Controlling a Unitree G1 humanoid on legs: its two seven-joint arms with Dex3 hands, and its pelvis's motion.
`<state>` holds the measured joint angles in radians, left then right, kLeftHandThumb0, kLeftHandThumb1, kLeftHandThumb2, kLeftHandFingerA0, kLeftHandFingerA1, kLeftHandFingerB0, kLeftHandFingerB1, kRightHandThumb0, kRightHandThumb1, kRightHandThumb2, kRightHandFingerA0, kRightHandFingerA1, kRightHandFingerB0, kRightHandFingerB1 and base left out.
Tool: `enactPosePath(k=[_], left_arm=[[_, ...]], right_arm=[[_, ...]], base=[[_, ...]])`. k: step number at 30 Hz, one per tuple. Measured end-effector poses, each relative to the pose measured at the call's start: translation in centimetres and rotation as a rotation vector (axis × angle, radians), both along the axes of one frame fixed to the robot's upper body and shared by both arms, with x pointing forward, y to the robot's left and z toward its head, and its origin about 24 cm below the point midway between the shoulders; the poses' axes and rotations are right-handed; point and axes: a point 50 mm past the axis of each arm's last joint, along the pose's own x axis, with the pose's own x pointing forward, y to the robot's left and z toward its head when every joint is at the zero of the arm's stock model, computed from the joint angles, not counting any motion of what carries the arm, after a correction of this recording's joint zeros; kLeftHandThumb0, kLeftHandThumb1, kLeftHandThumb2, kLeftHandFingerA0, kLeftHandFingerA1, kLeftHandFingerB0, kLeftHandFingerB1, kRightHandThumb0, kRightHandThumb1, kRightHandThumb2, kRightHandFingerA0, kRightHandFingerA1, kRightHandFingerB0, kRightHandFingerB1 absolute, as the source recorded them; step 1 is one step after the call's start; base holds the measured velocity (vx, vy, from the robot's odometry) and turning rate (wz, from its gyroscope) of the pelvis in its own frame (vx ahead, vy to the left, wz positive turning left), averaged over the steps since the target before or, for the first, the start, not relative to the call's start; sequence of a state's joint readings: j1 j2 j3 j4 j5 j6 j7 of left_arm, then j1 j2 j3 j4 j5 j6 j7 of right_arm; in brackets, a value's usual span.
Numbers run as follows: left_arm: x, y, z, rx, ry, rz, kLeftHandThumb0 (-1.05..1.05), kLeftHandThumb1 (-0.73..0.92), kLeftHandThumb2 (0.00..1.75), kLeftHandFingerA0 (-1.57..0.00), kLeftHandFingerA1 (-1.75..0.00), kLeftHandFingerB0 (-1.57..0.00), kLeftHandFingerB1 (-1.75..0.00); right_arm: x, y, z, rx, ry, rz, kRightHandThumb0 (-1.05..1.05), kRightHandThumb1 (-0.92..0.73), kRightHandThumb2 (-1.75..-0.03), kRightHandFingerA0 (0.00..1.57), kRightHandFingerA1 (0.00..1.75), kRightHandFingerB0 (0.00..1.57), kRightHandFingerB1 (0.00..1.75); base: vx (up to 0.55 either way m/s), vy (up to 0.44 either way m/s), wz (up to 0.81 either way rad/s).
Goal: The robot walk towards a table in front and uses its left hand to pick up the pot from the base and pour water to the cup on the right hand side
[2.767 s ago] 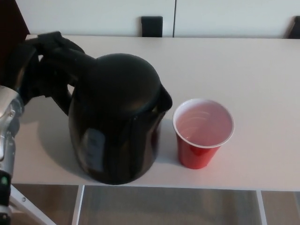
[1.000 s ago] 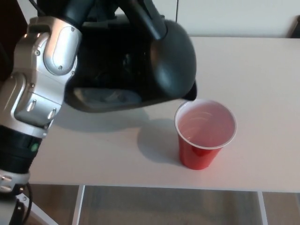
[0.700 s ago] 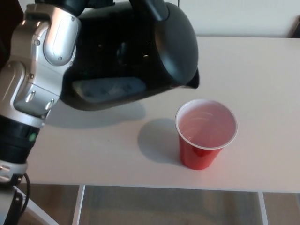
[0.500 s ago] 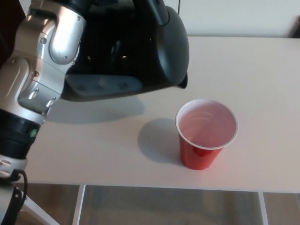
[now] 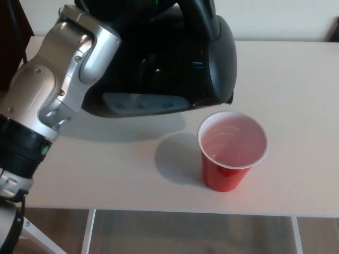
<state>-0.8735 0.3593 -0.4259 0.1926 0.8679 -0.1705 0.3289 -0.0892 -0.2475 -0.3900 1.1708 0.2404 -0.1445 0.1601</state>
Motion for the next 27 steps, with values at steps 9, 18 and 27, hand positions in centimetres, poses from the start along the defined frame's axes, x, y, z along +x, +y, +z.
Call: enactPosePath(k=[9, 18, 27], left_arm=[[-0.8, -0.3, 0.6, 0.030, -0.075, -0.035, -0.32, 0.51, 0.58, -1.08, -1.56, -0.90, -0.53], [-0.9, 0.8, 1.1, 0.064, -0.114, -0.020, -0.34, 0.51, 0.55, -1.09, -1.53, -0.90, -0.50], [-1.0, 1.2, 1.4, 0.081, -0.128, -0.023, -0.38, 0.53, 0.63, -1.08, -1.55, -0.89, -0.53]], right_arm=[[0.5, 0.0, 0.2, -0.014, -0.003, 0.011, -0.19, -0.60, -0.58, 0.67, 0.46, 0.59, 0.43], [0.5, -0.1, 0.2, -0.020, 0.001, 0.014, -0.19, -0.61, -0.58, 0.66, 0.46, 0.57, 0.43], [0.4, -0.1, 0.2, -0.022, 0.006, 0.014, -0.17, -0.61, -0.58, 0.67, 0.46, 0.59, 0.43]], base=[[0.00, 0.000, 0.00], [0.00, 0.000, 0.00], [0.00, 0.000, 0.00]])
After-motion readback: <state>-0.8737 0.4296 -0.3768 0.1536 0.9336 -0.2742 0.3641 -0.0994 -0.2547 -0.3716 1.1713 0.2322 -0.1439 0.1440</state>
